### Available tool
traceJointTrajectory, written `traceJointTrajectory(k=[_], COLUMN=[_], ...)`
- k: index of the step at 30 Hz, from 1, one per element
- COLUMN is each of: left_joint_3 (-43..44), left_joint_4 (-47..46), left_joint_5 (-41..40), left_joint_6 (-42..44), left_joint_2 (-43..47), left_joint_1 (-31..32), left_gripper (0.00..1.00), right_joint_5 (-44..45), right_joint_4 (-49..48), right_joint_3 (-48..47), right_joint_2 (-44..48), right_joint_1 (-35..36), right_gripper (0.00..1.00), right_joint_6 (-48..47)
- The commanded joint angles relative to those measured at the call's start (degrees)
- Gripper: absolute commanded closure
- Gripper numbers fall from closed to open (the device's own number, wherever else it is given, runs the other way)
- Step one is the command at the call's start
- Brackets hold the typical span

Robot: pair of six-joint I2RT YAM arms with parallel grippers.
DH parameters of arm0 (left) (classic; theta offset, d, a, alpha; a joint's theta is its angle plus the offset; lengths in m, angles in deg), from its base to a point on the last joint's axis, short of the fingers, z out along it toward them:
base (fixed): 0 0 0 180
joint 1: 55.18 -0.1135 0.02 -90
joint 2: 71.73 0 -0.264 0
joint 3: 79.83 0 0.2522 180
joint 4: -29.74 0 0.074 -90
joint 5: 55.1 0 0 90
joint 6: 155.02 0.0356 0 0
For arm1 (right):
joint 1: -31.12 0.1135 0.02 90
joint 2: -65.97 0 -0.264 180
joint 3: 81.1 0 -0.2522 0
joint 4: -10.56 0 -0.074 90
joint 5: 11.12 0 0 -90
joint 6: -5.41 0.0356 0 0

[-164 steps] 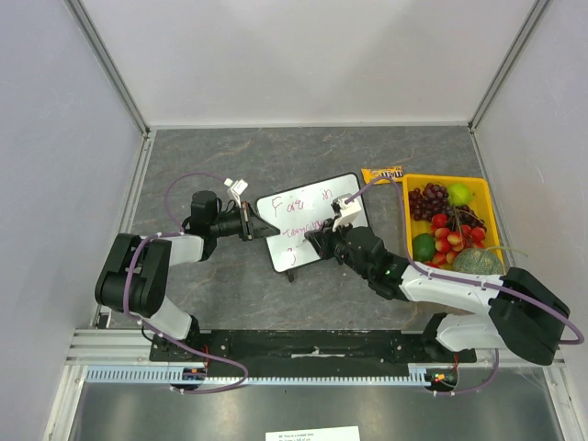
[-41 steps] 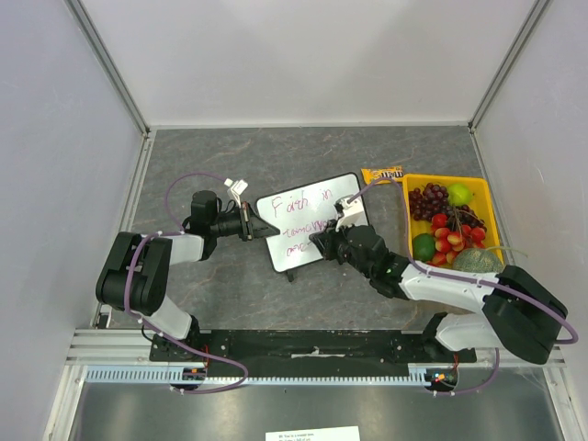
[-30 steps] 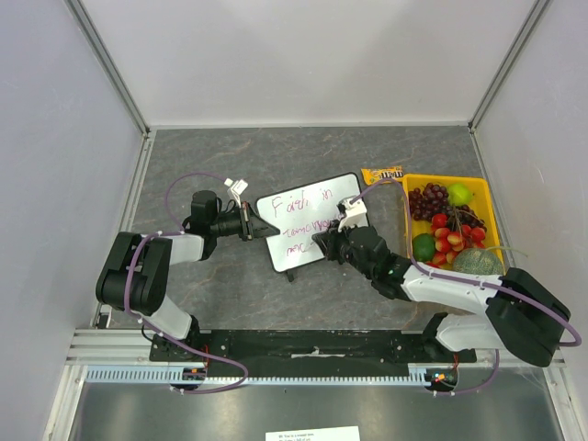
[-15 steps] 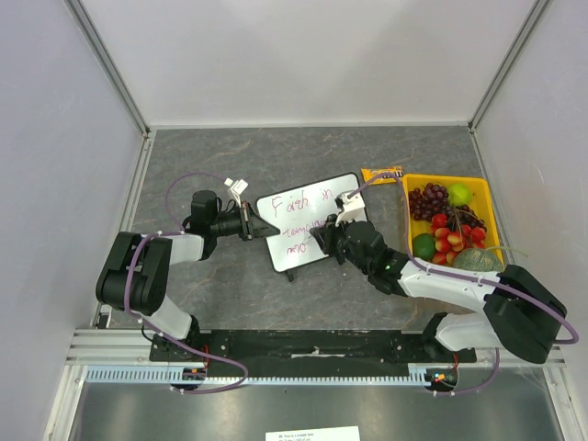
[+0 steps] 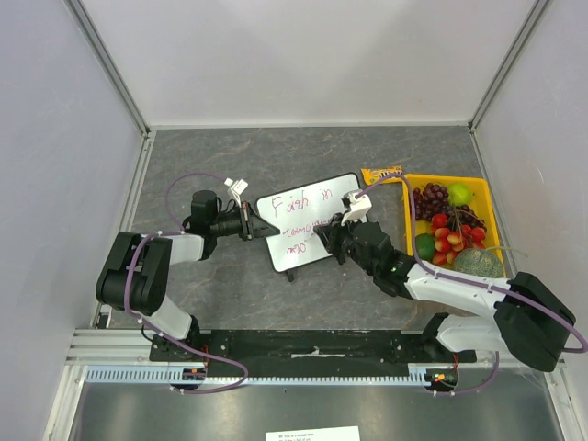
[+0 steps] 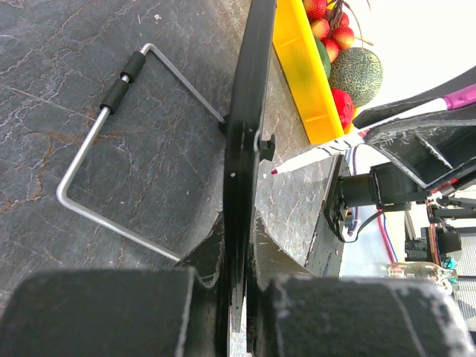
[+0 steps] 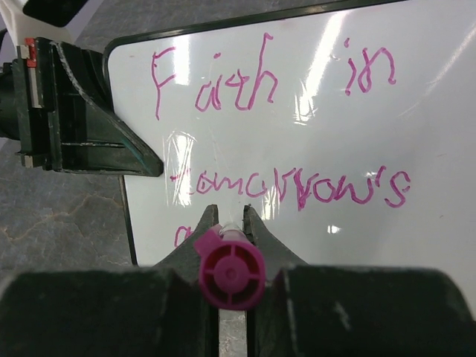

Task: Write a sentence on the whiteboard
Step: Write on the whiteboard with the whiteboard.

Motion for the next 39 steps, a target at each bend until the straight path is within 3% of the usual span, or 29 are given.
traceJointTrajectory(k=[1, 39], left_joint_3=[-0.76, -0.68], left_joint_4=[6.83, 6.82], left_joint_5=[-10.88, -10.87], left_joint_6=[5.23, 5.31], left_joint_2=[-2.36, -2.28], left_joint_1=[-0.81, -0.81], left_gripper=[0.98, 0.98], right_joint_5=[2.18, -0.28], right_joint_4=[-0.08, 1.15], right_joint_3=[1.03, 4.20], right_joint_2=[0.28, -1.83], right_joint_1=[-0.43, -0.52], right_gripper=[1.00, 1.00], right_joint_6=[-0.48, -0.65])
